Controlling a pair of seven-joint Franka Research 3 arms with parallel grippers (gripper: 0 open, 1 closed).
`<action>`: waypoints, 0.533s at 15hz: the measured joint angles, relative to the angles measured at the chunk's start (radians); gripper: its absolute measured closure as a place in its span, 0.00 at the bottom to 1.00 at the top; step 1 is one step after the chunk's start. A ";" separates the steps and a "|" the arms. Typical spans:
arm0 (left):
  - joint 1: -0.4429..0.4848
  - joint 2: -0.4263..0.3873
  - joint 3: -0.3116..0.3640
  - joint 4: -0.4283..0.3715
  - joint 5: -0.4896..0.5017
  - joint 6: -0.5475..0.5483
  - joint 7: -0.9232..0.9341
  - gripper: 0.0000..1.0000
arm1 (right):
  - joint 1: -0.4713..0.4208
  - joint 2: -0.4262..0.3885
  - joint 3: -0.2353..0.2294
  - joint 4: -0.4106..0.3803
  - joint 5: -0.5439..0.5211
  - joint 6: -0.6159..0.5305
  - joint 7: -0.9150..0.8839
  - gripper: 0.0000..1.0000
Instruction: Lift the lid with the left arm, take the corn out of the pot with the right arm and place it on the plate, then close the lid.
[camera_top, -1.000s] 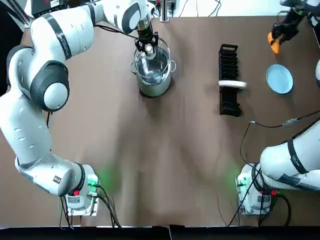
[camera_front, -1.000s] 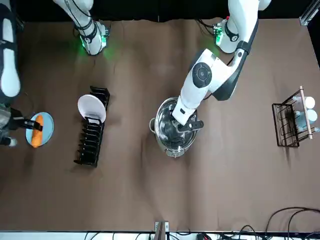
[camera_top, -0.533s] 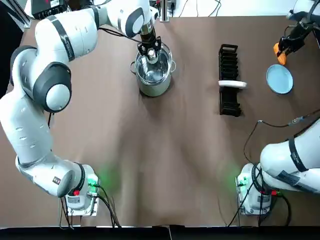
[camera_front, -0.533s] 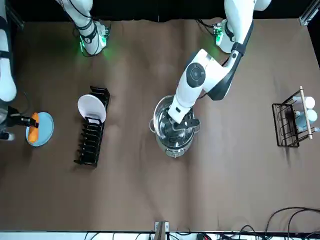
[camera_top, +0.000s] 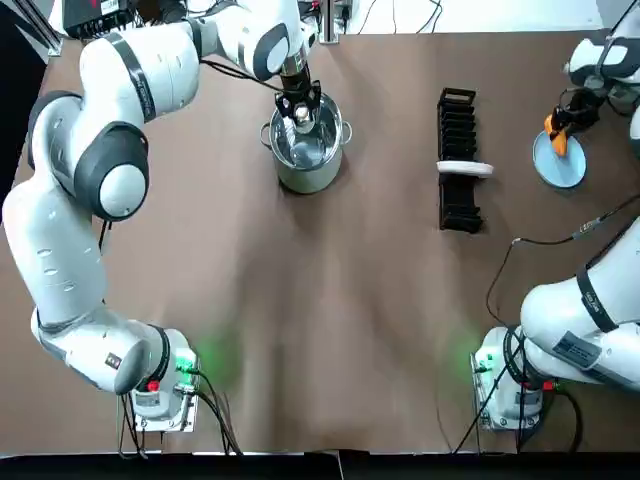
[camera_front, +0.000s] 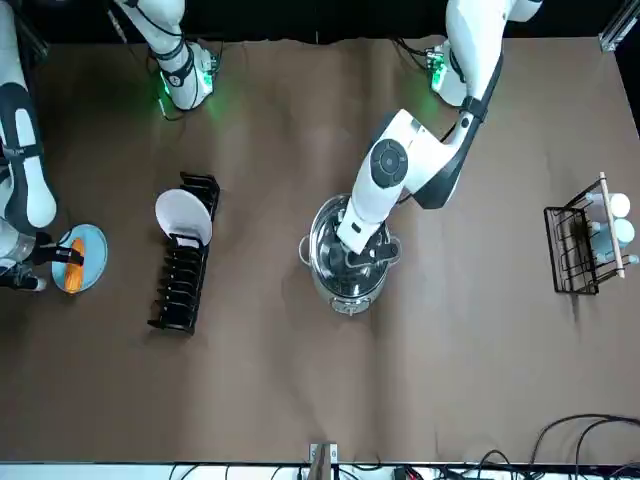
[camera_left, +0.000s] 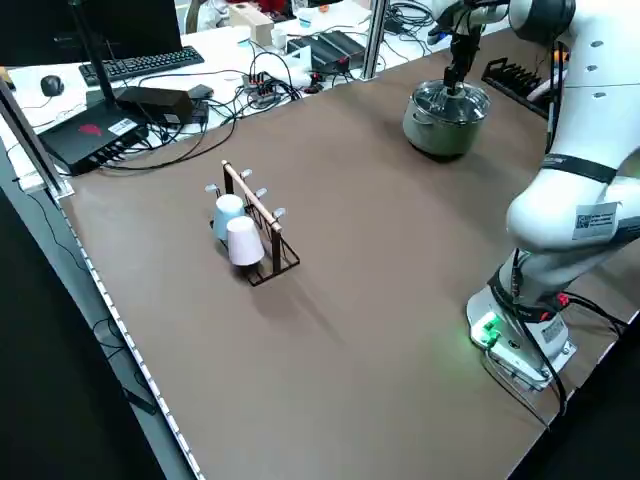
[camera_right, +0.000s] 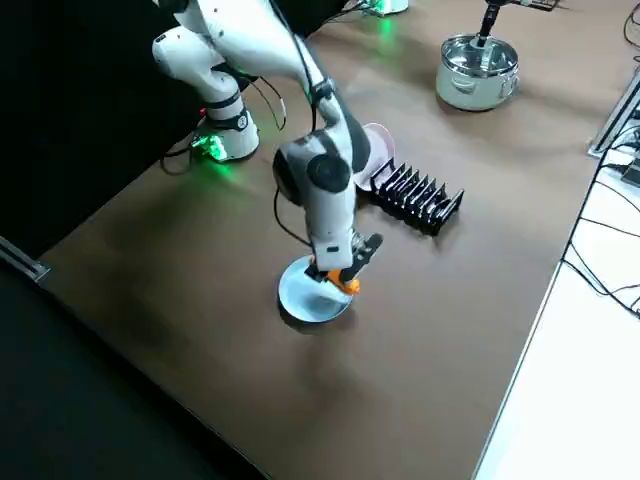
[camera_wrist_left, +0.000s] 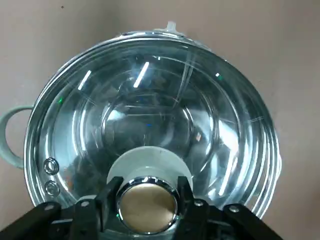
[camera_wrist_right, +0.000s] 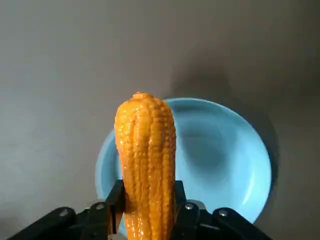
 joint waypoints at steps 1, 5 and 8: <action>-0.001 0.000 0.000 0.000 0.001 0.000 0.000 0.49 | -0.017 0.012 0.000 0.000 -0.004 0.015 -0.024 0.57; -0.003 0.004 0.000 0.002 0.005 0.000 0.000 0.49 | -0.064 0.031 0.000 0.001 -0.004 0.029 -0.095 0.57; -0.008 0.006 0.000 0.003 0.020 0.000 -0.002 0.49 | -0.065 0.041 0.004 0.001 -0.004 0.031 -0.099 0.57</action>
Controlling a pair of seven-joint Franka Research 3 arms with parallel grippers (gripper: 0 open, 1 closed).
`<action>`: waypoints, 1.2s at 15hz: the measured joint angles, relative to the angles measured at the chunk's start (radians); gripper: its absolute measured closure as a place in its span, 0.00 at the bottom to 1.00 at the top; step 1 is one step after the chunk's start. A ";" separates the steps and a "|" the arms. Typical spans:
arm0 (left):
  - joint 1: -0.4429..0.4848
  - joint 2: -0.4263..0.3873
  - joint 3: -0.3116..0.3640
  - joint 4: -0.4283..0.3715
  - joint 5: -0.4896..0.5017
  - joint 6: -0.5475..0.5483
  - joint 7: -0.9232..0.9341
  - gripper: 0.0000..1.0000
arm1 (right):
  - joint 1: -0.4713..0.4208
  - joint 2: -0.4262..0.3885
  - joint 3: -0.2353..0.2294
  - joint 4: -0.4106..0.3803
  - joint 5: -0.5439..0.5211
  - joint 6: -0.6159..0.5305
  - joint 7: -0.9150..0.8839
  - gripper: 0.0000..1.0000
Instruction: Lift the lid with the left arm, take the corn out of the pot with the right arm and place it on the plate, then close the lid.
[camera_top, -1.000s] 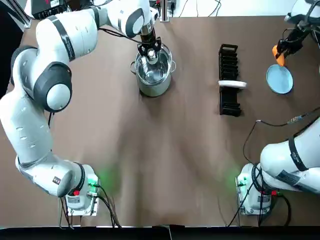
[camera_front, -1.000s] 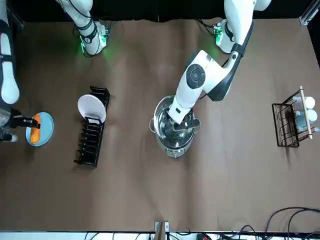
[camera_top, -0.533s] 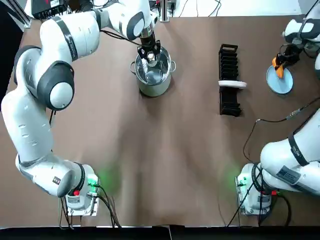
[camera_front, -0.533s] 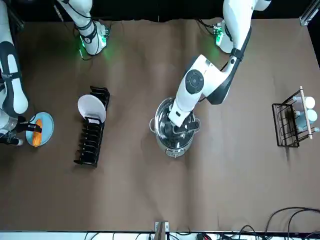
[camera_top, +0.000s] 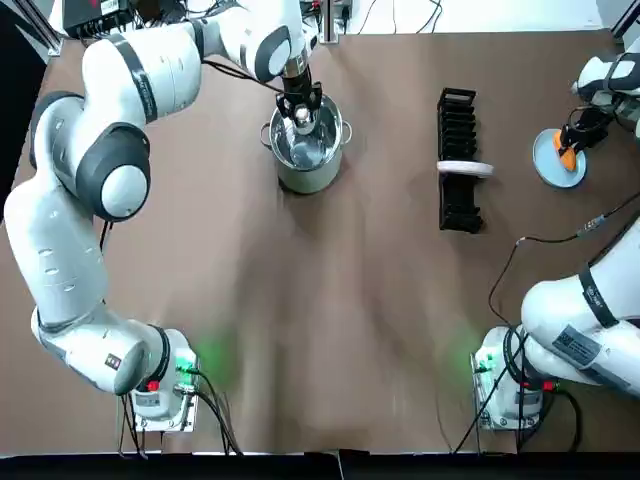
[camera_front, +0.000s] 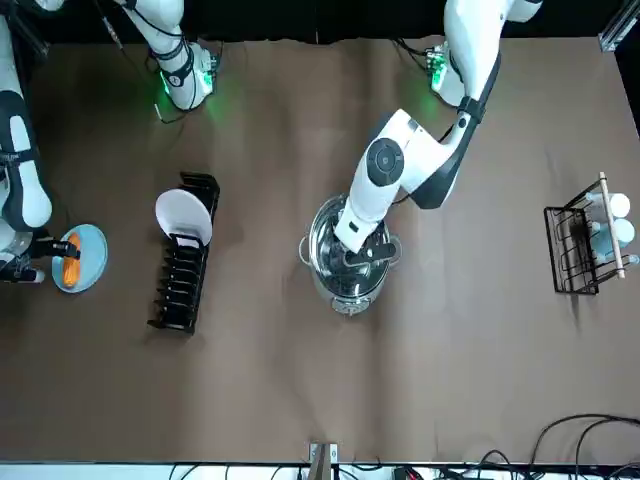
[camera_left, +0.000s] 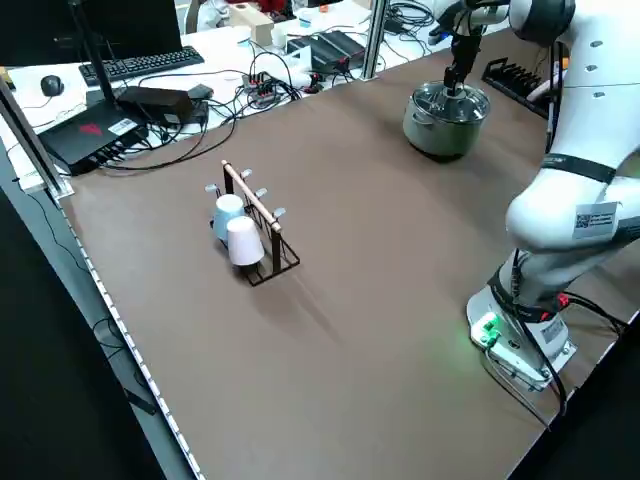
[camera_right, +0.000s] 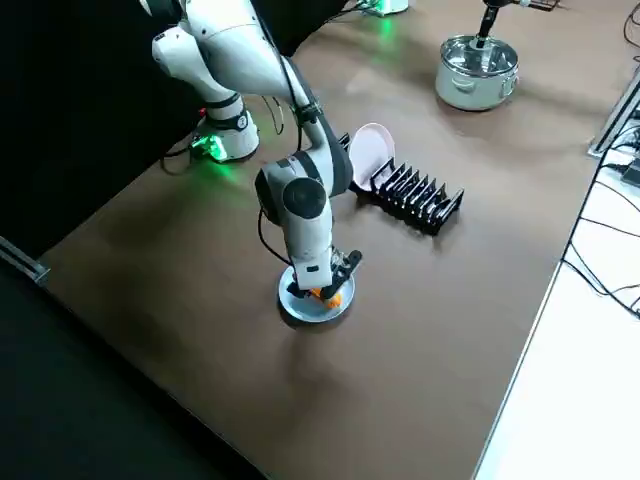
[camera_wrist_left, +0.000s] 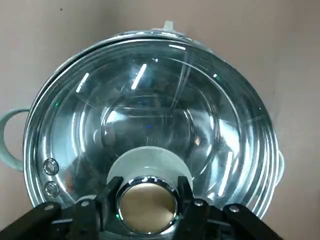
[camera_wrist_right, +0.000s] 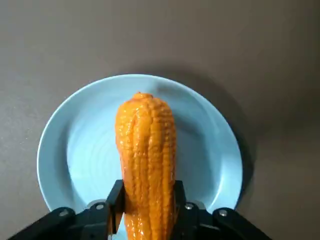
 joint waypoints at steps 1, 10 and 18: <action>-0.001 0.000 0.000 0.000 0.002 0.000 0.000 0.49 | 0.000 0.002 0.002 0.000 0.000 0.000 0.000 0.57; -0.001 0.001 0.001 0.001 0.003 0.000 0.000 0.49 | 0.004 0.005 0.012 0.000 -0.001 -0.003 -0.028 0.34; 0.008 -0.004 0.010 0.016 0.004 -0.002 0.000 0.02 | 0.056 -0.089 0.029 0.139 0.001 -0.296 -0.029 0.00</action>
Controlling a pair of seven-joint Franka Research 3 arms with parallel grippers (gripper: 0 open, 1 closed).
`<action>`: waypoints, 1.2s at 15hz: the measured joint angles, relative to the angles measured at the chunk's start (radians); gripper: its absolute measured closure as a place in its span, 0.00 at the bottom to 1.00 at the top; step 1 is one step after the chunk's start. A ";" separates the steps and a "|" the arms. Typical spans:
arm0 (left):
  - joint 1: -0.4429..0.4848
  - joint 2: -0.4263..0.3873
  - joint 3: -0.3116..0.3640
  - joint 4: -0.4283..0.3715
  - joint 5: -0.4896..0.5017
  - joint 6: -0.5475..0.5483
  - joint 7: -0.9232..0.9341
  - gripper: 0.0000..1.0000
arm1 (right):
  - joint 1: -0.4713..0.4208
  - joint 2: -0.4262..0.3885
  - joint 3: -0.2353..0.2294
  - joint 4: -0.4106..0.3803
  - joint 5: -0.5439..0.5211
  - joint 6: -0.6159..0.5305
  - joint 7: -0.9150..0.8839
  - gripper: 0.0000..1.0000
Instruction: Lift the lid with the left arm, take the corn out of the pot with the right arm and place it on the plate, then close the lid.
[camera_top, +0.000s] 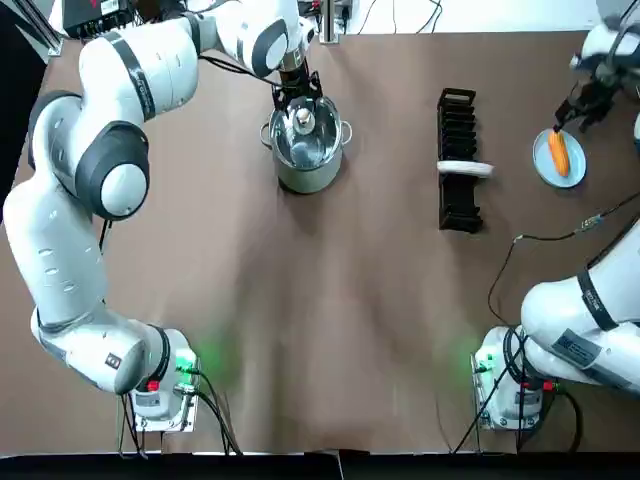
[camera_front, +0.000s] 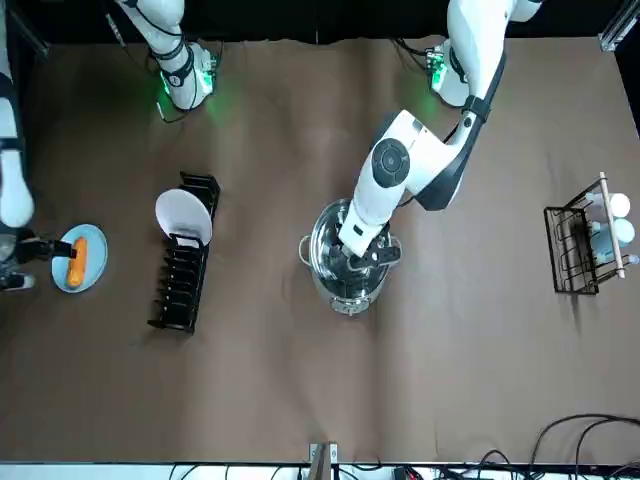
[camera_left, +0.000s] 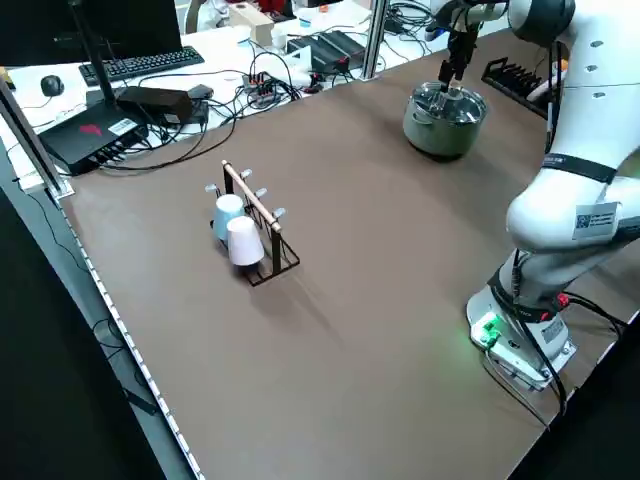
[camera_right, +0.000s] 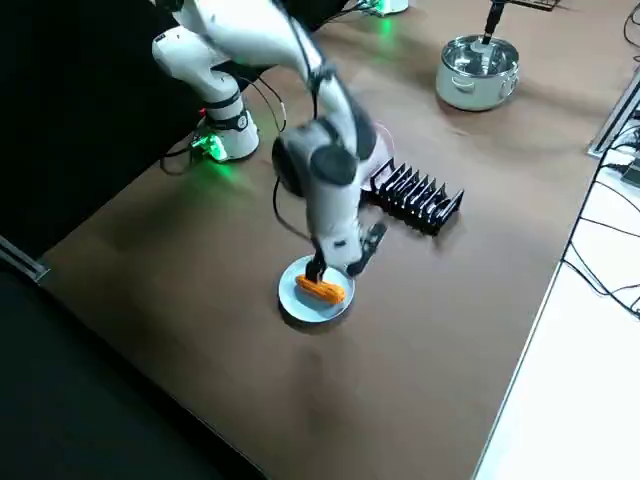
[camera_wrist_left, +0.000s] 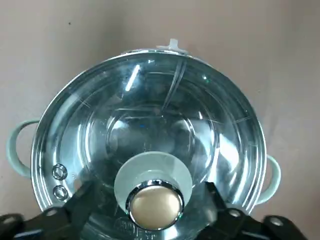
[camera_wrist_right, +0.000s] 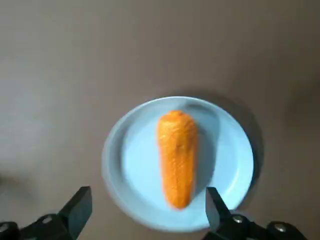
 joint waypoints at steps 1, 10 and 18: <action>0.001 -0.003 0.000 0.001 0.000 0.000 0.000 0.00 | 0.016 -0.031 0.002 0.036 0.002 -0.086 0.003 0.00; 0.224 -0.291 0.000 0.029 0.030 -0.366 0.344 0.00 | 0.295 -0.290 0.013 0.146 0.068 -0.450 0.222 0.00; 0.426 -0.438 -0.003 0.015 0.029 -0.571 0.714 0.00 | 0.391 -0.514 0.015 0.175 0.067 -0.597 0.275 0.00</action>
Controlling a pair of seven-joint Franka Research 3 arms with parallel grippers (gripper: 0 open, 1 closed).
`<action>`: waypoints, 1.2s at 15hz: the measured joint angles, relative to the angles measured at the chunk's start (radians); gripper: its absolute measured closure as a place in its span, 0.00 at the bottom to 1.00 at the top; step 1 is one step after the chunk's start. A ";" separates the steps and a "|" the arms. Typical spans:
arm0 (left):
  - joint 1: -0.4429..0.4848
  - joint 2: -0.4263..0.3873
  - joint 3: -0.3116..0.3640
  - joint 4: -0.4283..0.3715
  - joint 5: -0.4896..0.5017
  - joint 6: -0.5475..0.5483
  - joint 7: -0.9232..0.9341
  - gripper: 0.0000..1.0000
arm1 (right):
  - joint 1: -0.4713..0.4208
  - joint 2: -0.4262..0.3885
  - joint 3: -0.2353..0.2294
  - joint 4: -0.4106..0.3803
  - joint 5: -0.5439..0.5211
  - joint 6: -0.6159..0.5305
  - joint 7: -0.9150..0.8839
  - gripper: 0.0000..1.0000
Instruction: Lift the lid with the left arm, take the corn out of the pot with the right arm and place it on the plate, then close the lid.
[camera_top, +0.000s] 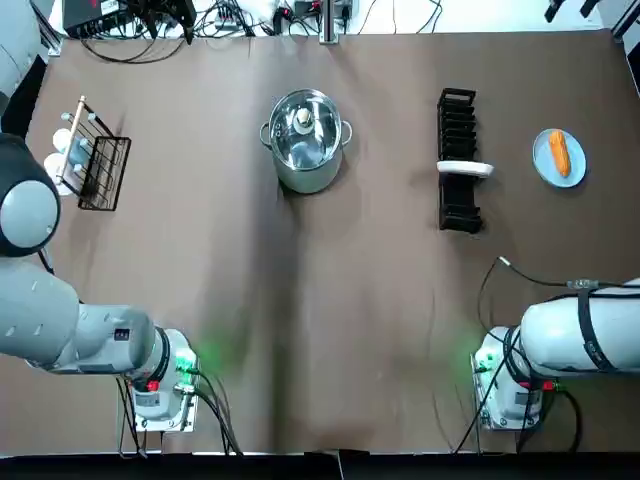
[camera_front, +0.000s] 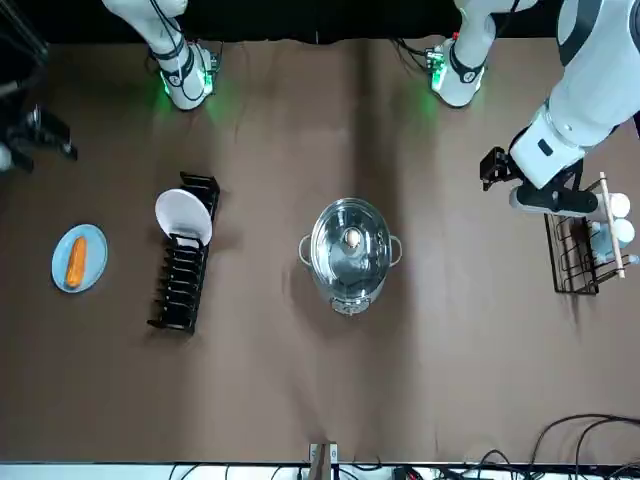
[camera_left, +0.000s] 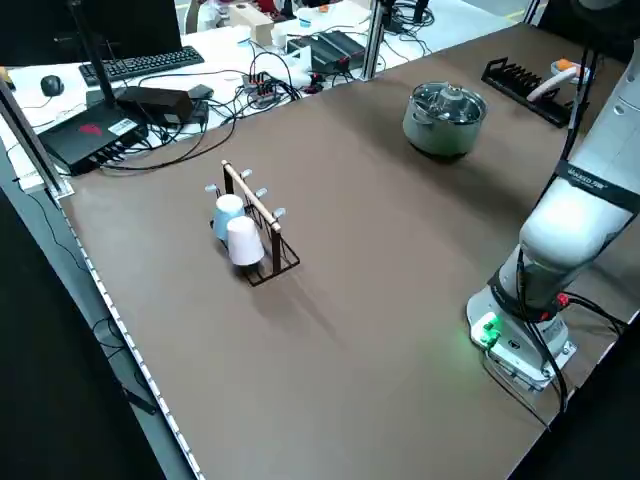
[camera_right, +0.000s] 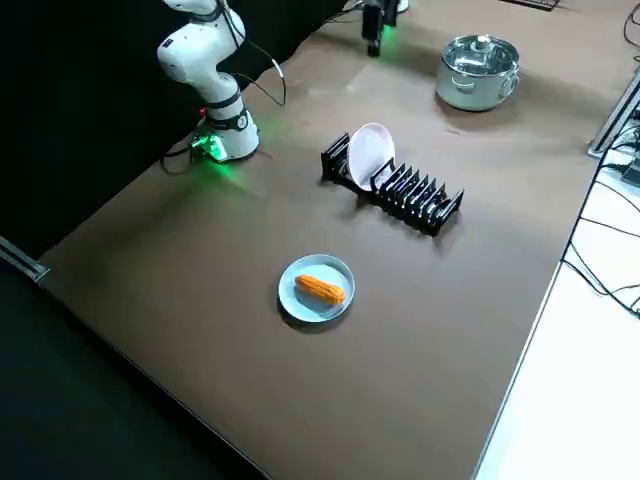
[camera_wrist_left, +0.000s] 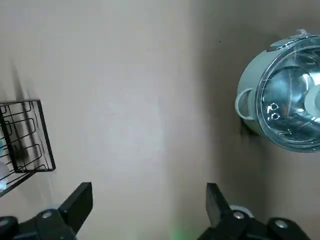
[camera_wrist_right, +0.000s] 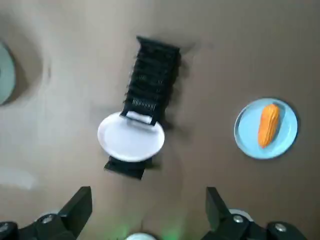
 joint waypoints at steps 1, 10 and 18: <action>0.000 0.000 0.000 -0.003 0.000 0.000 0.000 0.00 | 0.011 -0.025 0.002 0.000 -0.001 -0.025 0.014 0.00; -0.049 -0.033 0.301 0.014 -0.136 0.001 0.035 0.00 | 0.052 -0.081 0.037 -0.085 -0.010 0.011 0.193 0.00; -0.095 -0.088 0.291 0.000 -0.050 -0.035 0.075 0.00 | 0.050 -0.087 0.031 -0.132 -0.024 0.093 0.200 0.00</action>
